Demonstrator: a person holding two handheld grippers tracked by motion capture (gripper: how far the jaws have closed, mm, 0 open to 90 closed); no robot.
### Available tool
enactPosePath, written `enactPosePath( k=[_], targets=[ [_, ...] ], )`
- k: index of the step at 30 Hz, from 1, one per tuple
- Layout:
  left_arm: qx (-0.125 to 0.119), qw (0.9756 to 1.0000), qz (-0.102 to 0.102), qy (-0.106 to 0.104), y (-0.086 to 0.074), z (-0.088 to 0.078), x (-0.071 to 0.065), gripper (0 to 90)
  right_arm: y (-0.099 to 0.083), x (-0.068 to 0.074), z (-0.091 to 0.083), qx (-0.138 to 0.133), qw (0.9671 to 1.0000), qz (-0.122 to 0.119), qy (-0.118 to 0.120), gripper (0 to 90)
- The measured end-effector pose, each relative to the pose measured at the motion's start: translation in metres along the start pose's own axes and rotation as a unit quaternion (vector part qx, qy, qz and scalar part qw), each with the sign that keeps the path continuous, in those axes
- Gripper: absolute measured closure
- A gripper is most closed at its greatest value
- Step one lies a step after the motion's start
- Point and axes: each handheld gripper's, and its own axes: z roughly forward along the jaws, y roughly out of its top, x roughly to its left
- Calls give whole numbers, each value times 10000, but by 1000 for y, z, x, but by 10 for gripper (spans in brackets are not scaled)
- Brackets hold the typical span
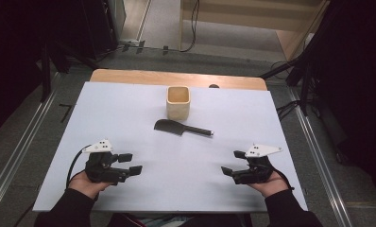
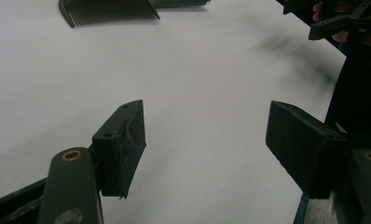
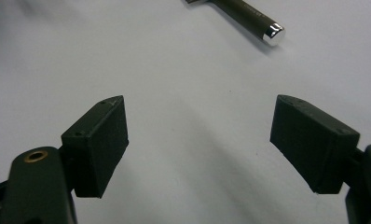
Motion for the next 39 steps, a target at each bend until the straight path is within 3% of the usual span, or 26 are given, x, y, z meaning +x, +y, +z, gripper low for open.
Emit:
enactPosePath(
  k=[3,9,24,39],
  targets=[
    [12,10000,19,-3,0,0,0,292,0,-2,1,55,9999,106,29,176],
    [21,10000,4,-8,0,-1,1,292,1,-1,2,88,9998,75,134,185],
    [56,10000,-6,15,0,0,3,292,1,-2,2,165,9998,-11,115,188],
    [51,9999,-62,63,2,0,5,292,1,-2,3,177,9996,156,179,188]
  ],
)
